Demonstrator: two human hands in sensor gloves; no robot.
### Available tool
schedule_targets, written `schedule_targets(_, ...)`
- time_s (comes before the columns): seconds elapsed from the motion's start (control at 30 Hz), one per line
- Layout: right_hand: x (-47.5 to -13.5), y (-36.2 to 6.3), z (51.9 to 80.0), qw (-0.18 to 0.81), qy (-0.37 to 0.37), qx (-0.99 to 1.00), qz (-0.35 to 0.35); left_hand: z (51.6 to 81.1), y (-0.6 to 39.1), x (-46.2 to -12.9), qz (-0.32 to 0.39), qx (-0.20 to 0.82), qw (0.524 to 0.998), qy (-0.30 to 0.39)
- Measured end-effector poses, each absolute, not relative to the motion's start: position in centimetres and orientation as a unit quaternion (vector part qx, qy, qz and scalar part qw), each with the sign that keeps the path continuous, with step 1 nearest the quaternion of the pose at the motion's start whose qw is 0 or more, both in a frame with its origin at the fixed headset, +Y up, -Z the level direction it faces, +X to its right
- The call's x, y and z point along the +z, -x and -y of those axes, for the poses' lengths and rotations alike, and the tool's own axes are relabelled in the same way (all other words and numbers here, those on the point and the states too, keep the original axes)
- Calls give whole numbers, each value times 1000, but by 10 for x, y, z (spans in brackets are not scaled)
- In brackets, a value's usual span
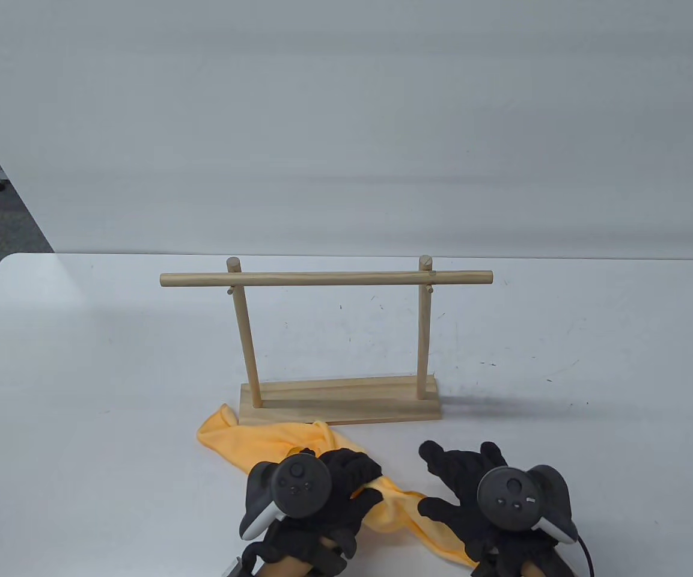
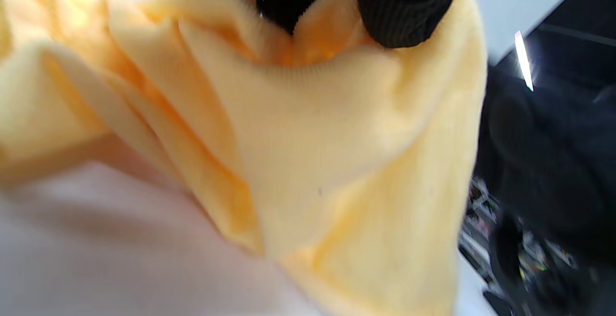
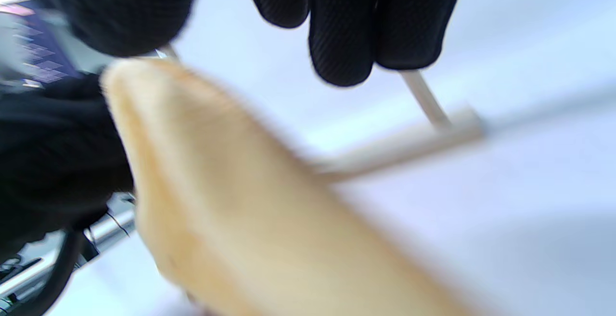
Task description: Drape rectangular towel over desktop hanging rack bar
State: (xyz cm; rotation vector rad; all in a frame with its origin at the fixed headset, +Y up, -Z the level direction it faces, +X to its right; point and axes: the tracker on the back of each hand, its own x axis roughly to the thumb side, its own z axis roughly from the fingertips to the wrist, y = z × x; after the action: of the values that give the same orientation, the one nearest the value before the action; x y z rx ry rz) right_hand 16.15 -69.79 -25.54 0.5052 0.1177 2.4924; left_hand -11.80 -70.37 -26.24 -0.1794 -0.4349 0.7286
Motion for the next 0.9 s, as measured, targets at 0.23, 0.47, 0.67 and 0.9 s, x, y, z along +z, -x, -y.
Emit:
schedule_targets(0.23, -259, -145, 735, 385, -239, 854, -257, 703, 136, -263, 178, 352, 918, 43)
schedule_targets(0.47, -230, -97, 731, 277, -225, 914, -193, 691, 122, -253, 206, 308, 929, -6)
schedule_targets(0.67, -228, -89, 741, 296, -163, 937, -82, 692, 105, -246, 256, 310, 916, 8)
schedule_targets(0.9, -249, -127, 721, 328, -119, 936, -49, 687, 130, -253, 214, 315, 925, -7)
